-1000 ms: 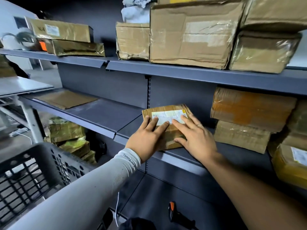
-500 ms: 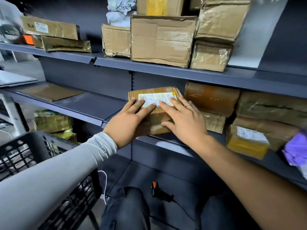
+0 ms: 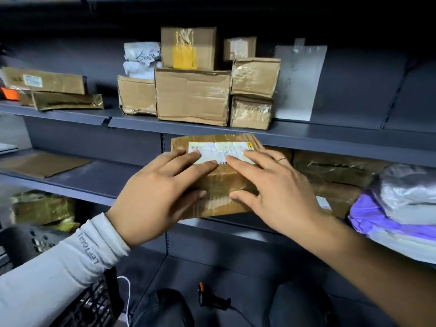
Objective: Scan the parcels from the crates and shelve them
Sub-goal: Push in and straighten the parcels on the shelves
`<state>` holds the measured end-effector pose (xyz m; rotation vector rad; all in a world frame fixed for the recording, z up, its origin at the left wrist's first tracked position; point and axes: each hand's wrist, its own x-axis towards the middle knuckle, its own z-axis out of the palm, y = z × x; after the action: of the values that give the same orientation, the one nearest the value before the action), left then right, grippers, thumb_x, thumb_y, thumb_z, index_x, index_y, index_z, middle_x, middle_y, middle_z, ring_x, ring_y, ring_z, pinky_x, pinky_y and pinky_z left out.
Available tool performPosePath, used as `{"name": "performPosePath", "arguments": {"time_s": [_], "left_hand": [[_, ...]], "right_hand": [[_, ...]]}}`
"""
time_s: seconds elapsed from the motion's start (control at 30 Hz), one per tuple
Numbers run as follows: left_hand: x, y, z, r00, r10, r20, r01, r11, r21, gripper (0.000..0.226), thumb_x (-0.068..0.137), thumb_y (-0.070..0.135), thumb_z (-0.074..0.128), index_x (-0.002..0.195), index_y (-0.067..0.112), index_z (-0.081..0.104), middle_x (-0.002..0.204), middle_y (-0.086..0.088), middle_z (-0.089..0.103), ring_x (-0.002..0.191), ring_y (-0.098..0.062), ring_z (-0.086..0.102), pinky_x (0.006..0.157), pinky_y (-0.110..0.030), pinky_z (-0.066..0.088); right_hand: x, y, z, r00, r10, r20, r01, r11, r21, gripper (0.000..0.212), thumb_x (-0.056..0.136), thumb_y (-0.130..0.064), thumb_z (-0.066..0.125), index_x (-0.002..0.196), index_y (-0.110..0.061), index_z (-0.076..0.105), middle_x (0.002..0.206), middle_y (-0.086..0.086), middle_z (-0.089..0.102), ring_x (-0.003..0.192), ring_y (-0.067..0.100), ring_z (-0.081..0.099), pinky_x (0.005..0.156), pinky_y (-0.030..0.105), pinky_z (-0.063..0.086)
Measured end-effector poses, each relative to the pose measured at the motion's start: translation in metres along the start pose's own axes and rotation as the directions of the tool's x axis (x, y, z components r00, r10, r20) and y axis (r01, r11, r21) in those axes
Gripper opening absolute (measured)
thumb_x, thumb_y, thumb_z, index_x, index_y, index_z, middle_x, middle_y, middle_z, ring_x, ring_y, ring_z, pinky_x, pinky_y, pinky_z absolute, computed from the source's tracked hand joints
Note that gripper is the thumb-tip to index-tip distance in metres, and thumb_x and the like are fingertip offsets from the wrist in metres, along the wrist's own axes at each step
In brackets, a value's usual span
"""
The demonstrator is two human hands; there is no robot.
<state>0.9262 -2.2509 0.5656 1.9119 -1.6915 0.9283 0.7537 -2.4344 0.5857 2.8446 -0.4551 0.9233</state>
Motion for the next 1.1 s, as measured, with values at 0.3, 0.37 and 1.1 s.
{"name": "performPosePath", "arguments": {"time_s": [0.3,0.37,1.1], "left_hand": [[0.037,-0.005,-0.034,0.949,0.14,-0.284,-0.199,0.961,-0.192,0.1,0.073,0.059,0.087,0.151,0.015,0.042,0.16,-0.02,0.035,0.155,-0.039,0.025,0.123,-0.062,0.027],[0.05,-0.01,-0.037,0.945,0.175,-0.276,-0.235,0.952,-0.199,0.104,0.071,0.058,0.088,0.152,0.017,0.037,0.162,-0.023,0.03,0.156,-0.042,0.019,0.121,-0.066,0.026],[0.207,0.102,0.042,0.912,0.286,-0.294,-0.285,0.957,0.047,0.1,0.071,0.047,0.081,0.157,0.037,0.031,0.143,-0.02,0.046,0.142,-0.048,0.033,0.116,-0.062,0.037]], "right_hand": [[0.03,0.021,-0.086,0.982,-0.124,-0.141,0.13,0.991,0.033,0.071,0.086,-0.055,0.074,0.151,-0.048,0.047,0.156,-0.008,0.049,0.145,0.02,0.036,0.115,0.046,0.039],[0.037,0.028,-0.097,0.976,-0.138,-0.168,0.143,0.989,0.021,0.07,0.085,-0.055,0.075,0.15,-0.048,0.048,0.155,-0.007,0.051,0.144,0.021,0.038,0.115,0.049,0.042],[0.029,0.217,-0.132,0.968,-0.118,-0.22,0.123,0.992,0.009,0.071,0.085,-0.055,0.067,0.151,-0.034,0.052,0.159,0.003,0.047,0.152,0.018,0.036,0.125,0.045,0.03]]}}
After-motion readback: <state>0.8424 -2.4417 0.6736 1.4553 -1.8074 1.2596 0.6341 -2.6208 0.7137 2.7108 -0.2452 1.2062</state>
